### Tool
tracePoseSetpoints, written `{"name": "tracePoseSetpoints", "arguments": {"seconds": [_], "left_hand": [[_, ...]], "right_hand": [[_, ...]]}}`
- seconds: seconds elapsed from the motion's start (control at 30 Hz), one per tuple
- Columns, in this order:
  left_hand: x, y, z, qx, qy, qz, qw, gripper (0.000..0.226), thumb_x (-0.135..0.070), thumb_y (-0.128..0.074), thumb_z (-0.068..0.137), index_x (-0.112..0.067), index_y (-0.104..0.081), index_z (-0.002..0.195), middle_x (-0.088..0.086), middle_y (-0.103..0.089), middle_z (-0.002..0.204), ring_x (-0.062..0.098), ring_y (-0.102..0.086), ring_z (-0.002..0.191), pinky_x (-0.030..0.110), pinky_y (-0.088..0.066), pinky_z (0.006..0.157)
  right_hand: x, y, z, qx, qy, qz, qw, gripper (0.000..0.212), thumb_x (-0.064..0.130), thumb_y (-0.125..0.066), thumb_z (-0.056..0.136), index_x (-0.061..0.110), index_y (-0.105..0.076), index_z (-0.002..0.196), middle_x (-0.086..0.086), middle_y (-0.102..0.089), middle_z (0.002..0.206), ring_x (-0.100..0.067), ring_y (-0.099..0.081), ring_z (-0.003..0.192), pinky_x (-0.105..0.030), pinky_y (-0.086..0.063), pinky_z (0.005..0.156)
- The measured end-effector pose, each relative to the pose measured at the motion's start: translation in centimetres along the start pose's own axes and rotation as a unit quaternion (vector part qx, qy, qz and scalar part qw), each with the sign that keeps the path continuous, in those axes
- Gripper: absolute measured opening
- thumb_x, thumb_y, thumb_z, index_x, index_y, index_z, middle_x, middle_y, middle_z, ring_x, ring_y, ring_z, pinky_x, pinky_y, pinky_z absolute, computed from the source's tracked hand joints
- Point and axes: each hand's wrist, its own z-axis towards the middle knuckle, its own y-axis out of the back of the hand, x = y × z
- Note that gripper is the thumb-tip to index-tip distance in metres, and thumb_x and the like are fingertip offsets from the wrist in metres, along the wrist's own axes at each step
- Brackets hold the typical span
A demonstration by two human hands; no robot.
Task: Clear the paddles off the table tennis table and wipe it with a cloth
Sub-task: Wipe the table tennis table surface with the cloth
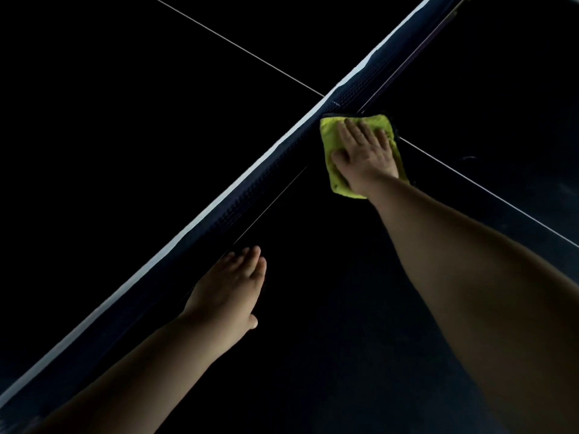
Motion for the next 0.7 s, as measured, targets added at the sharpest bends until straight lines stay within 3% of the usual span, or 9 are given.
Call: {"name": "tracePoseSetpoints", "arguments": {"seconds": [0.07, 0.17, 0.27, 0.47, 0.7], "left_hand": [[-0.2, 0.1, 0.3, 0.01, 0.001, 0.012, 1.0, 0.093, -0.043, -0.054, 0.091, -0.008, 0.01, 0.148, 0.013, 0.018, 0.155, 0.025, 0.01, 0.145, 0.034, 0.008, 0.114], [0.0, 0.1, 0.3, 0.02, 0.008, 0.006, 1.0, 0.093, -0.045, -0.053, 0.091, -0.012, 0.012, 0.148, 0.01, 0.021, 0.155, 0.023, 0.013, 0.144, 0.036, 0.005, 0.115], [0.0, 0.0, 0.1, 0.028, 0.01, 0.012, 0.999, 0.093, -0.046, -0.052, 0.091, -0.012, 0.013, 0.148, 0.009, 0.022, 0.154, 0.022, 0.013, 0.144, 0.038, 0.002, 0.116], [0.1, -0.3, -0.2, 0.03, 0.0, 0.026, 0.999, 0.091, -0.046, -0.051, 0.091, -0.012, 0.011, 0.149, 0.01, 0.02, 0.155, 0.022, 0.011, 0.145, 0.041, 0.0, 0.116], [0.8, -1.1, -0.9, -0.005, -0.013, -0.011, 1.0, 0.091, -0.046, -0.056, 0.088, -0.015, 0.002, 0.15, 0.006, 0.013, 0.158, 0.019, 0.008, 0.145, 0.041, -0.004, 0.118]], "right_hand": [[-1.6, 0.5, 0.7, 0.004, -0.017, -0.002, 1.0, 0.065, 0.051, -0.029, 0.099, 0.03, -0.006, 0.157, 0.004, 0.004, 0.165, -0.019, 0.008, 0.15, -0.041, 0.01, 0.12], [-2.7, 0.8, 0.8, 0.011, -0.083, -0.035, 0.996, 0.064, 0.059, -0.026, 0.096, 0.04, -0.008, 0.154, -0.001, 0.01, 0.164, -0.03, 0.017, 0.148, -0.054, 0.014, 0.115], [-2.4, 0.7, 0.1, 0.022, -0.14, -0.007, 0.99, 0.061, 0.059, -0.024, 0.095, 0.045, -0.008, 0.153, -0.004, 0.009, 0.164, -0.034, 0.017, 0.148, -0.063, 0.009, 0.113], [-1.4, -0.4, -4.2, 0.009, -0.178, 0.024, 0.984, 0.06, 0.053, -0.024, 0.097, 0.044, -0.007, 0.154, -0.003, 0.005, 0.164, -0.031, 0.01, 0.149, -0.055, -0.002, 0.118], [3.3, -2.5, -13.4, 0.01, -0.143, 0.021, 0.989, 0.062, 0.053, -0.026, 0.096, 0.044, -0.005, 0.153, -0.003, 0.006, 0.164, -0.031, 0.011, 0.149, -0.055, -0.002, 0.118]]}}
